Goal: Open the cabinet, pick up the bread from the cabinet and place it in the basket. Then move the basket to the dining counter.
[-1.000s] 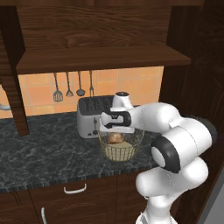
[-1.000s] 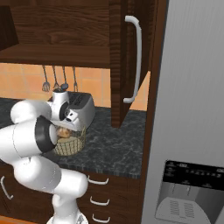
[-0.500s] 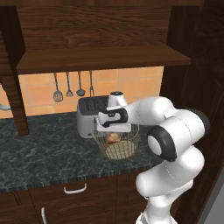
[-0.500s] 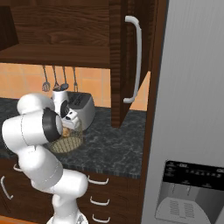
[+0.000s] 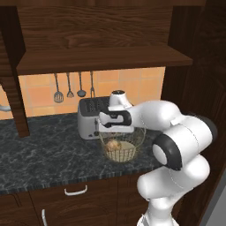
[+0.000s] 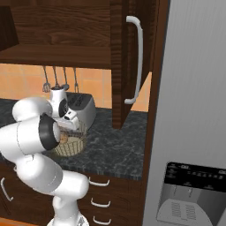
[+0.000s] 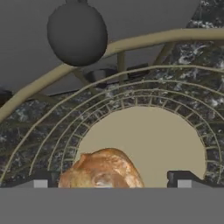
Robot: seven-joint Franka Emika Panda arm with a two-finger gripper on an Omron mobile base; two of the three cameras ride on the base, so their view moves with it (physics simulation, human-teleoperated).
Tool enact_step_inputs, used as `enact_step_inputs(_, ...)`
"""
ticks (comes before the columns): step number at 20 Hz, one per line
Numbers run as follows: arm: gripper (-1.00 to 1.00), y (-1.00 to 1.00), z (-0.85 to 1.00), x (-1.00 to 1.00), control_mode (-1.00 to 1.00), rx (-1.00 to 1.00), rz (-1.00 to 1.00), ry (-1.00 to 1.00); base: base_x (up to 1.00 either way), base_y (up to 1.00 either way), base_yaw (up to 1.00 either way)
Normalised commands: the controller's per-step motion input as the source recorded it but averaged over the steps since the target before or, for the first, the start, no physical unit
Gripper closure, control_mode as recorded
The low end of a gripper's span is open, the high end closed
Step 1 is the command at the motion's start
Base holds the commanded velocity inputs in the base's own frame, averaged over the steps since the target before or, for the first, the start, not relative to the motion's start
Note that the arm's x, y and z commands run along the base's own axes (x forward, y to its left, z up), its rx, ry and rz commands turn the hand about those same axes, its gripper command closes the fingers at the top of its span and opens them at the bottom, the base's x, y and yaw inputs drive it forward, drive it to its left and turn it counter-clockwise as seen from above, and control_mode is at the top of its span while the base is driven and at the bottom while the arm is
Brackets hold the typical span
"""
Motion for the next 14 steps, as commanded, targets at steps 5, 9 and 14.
enact_step_inputs(5, -1.0, -0.25, 0.45, -0.12, -1.0, -0.01, 0.0, 0.0, 0.0, 0.0, 0.0)
enact_step_inputs(9, -1.0, -0.01, 0.63, -0.94, -1.0, 0.0, 0.03, 0.0, 0.0, 0.0, 0.0)
enact_step_inputs(14, -1.0, 0.02, 0.2, -0.99, -1.0, -0.06, 0.23, 0.0, 0.0, 0.0, 0.0)
